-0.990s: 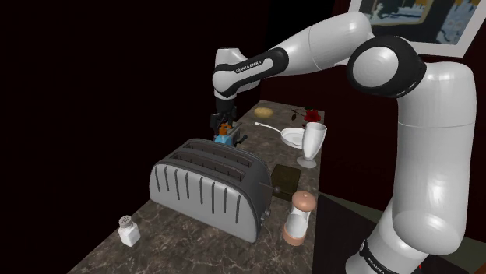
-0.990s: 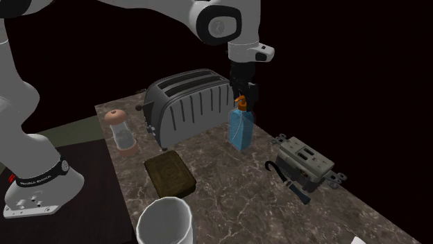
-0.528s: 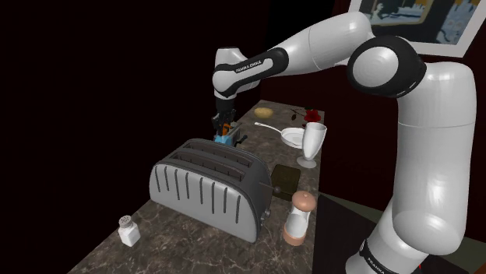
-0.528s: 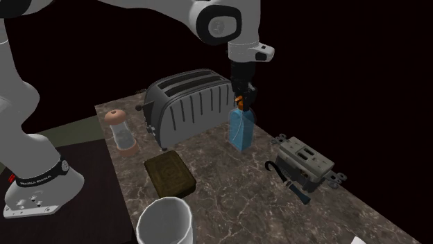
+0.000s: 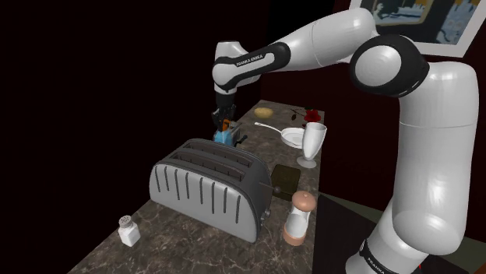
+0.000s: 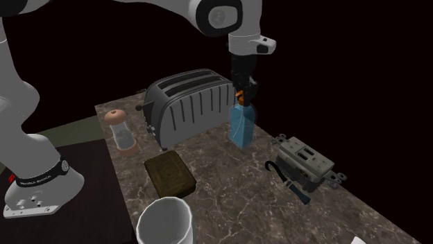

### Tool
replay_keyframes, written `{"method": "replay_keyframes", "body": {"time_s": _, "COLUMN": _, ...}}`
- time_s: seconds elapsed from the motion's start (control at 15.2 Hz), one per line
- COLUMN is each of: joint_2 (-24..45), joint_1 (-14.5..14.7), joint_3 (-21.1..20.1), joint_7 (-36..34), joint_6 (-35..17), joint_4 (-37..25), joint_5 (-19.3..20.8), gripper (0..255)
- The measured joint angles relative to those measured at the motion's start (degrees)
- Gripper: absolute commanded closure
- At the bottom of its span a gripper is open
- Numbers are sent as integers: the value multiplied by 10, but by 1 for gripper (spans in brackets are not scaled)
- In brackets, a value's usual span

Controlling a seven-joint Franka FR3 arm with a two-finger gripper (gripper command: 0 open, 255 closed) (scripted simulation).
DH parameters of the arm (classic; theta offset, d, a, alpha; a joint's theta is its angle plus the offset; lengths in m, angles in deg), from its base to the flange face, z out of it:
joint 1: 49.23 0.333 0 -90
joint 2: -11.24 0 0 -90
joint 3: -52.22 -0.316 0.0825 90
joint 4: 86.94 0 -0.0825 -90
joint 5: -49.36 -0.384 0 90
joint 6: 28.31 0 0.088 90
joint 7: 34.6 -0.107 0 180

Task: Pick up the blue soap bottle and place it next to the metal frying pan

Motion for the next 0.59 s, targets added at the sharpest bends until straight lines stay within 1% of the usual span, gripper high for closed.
{"method": "replay_keyframes", "body": {"time_s": 0.59, "joint_2": -13, "joint_1": 0, "joint_3": -1, "joint_7": 3, "joint_6": 64, "joint_4": -50, "joint_5": -2, "gripper": 255}}
